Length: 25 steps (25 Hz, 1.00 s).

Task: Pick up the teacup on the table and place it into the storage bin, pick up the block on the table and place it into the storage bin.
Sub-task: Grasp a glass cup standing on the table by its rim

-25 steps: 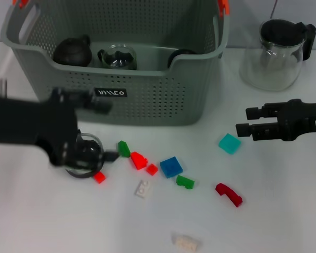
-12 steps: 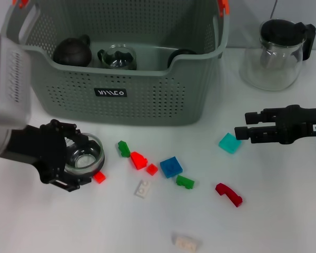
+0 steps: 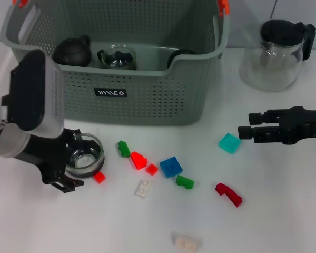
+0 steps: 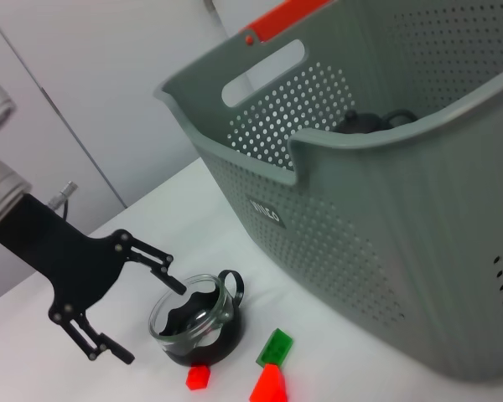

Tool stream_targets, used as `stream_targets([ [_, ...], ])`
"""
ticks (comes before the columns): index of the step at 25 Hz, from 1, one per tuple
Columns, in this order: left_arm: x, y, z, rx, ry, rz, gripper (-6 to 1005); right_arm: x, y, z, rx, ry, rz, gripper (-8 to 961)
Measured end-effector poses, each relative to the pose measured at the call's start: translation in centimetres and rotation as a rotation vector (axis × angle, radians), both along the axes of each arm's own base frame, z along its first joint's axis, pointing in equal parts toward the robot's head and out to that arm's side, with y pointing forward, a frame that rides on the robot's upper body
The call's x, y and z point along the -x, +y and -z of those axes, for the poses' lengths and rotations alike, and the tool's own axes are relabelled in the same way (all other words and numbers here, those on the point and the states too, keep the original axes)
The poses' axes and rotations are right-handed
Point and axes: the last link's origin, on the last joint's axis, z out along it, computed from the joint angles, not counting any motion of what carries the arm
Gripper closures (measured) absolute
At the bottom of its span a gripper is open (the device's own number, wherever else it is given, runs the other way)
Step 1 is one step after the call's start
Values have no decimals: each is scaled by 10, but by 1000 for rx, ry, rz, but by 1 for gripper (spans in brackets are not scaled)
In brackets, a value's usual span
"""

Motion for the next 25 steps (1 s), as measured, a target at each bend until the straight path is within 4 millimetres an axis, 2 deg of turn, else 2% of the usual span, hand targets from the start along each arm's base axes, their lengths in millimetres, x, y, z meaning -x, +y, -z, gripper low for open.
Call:
stream_targets([
  [16,-4,1,34,69,107,-71,126,-1,1,-1,-8,-11,-3,203],
  [25,-5,3,39,73,146,-109,127,-3,1,-2,-10,-20,-7,204],
])
